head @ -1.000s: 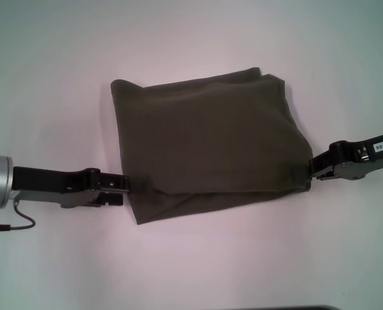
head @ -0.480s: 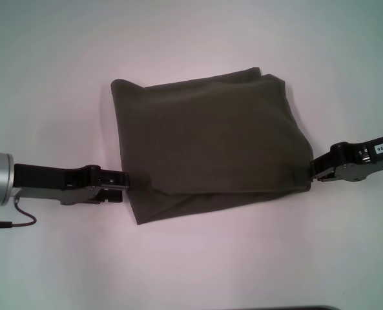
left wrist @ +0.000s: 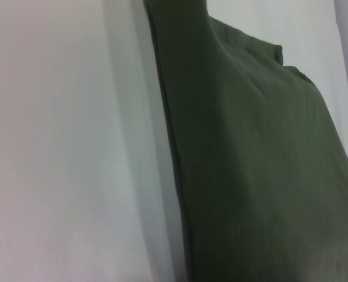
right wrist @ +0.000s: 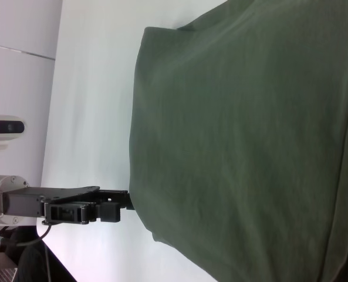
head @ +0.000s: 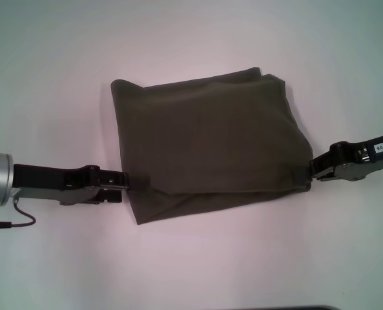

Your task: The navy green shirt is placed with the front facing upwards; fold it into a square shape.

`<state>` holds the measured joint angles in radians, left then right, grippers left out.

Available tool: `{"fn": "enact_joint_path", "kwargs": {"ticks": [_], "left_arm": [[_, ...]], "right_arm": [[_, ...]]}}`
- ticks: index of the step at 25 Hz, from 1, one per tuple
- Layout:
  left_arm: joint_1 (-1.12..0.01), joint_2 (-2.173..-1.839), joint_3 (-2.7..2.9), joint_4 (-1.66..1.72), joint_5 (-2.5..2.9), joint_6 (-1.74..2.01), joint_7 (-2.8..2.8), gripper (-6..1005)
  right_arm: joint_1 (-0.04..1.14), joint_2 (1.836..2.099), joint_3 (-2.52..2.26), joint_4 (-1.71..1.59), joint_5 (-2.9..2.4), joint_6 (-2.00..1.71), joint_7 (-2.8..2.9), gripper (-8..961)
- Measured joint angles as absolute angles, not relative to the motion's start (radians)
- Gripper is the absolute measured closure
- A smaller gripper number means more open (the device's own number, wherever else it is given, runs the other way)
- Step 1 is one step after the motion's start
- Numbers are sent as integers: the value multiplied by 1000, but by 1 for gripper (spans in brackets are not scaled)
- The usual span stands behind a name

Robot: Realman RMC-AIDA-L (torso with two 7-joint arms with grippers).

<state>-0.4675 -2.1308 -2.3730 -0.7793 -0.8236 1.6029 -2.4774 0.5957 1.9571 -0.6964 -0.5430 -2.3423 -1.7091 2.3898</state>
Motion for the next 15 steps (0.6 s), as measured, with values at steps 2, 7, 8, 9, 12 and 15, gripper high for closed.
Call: {"fn": "enact_joint_path", "kwargs": {"ticks": [2, 7, 8, 9, 12, 15], "left_arm": [[-469, -2131, -2373, -779, -824, 1604, -2477, 359], [-471, -2131, -2373, -779, -824, 1605, -2478, 358], [-471, -2131, -2373, -779, -824, 1604, -2479, 358], [-471, -2131, -2373, -779, -824, 1604, -2480, 358], [-472, -2133, -2374, -779, -825, 1602, -2481, 358], [-479, -2136, -2371, -776, -824, 1596, -2481, 358]], "right_arm": [[597, 1958, -696, -543, -2342, -1709, 2390, 940], [596, 1959, -696, -543, -2342, -1709, 2390, 940], [596, 1960, -696, -543, -2342, -1709, 2390, 940], [596, 1960, -696, -543, -2342, -1710, 2390, 940], [595, 1960, -696, -543, -2342, -1710, 2390, 940], [596, 1960, -696, -543, -2342, -1710, 2390, 940]]}}
